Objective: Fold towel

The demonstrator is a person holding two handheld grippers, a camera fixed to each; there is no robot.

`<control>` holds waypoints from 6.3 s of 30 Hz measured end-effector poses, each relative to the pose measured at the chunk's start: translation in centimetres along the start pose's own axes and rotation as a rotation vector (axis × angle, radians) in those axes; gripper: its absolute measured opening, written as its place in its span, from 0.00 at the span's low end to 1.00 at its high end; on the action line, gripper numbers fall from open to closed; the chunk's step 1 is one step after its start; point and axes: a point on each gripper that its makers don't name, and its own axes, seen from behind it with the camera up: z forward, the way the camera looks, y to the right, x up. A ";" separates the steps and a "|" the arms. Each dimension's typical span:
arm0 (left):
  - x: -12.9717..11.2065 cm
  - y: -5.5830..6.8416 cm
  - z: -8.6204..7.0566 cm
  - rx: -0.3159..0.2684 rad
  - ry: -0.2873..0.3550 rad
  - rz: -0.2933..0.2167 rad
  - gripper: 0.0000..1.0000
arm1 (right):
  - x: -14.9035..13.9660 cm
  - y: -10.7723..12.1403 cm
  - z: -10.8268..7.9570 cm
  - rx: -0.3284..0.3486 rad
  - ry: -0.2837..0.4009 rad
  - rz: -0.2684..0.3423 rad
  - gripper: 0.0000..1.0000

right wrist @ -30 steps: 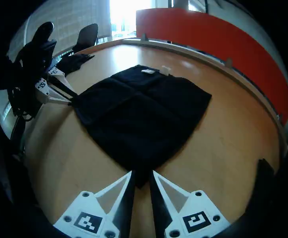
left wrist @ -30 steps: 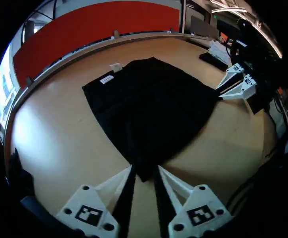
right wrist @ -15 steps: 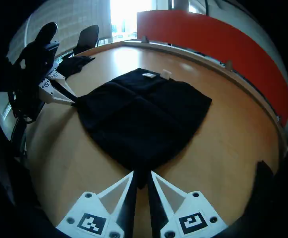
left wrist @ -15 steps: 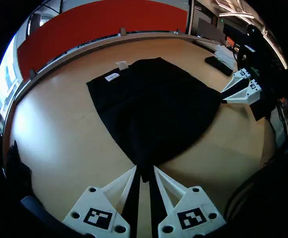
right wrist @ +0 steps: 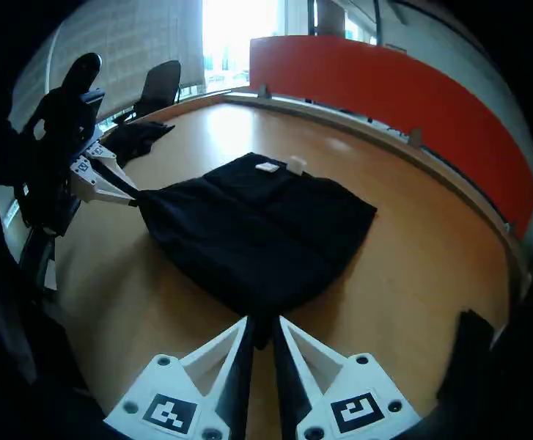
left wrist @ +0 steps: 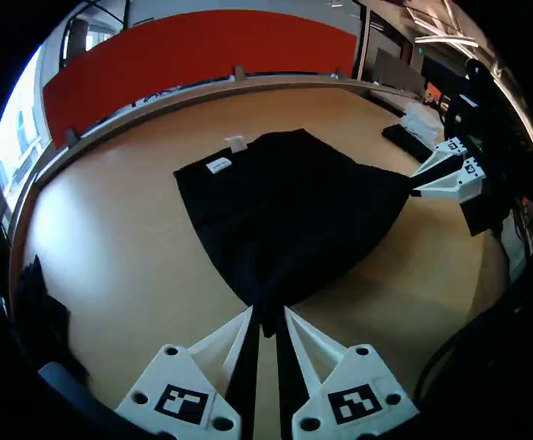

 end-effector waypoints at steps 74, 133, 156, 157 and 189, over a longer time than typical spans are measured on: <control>6.4 0.8 -8.0 -0.002 0.062 -0.056 0.14 | 7.2 -1.3 -8.6 0.001 0.084 0.034 0.16; 5.9 -4.6 5.4 0.064 -0.061 0.008 0.20 | 4.4 6.5 3.4 -0.026 -0.090 0.106 0.19; 5.8 -7.1 7.0 0.141 -0.062 0.049 0.40 | 3.7 9.5 5.3 -0.123 -0.098 0.088 0.70; 5.9 -7.2 7.0 0.144 -0.059 0.049 0.40 | 3.8 9.6 5.4 -0.126 -0.097 0.088 0.70; 8.9 -9.7 6.4 0.199 -0.008 0.022 0.40 | 6.2 12.5 5.8 -0.199 -0.053 0.094 0.90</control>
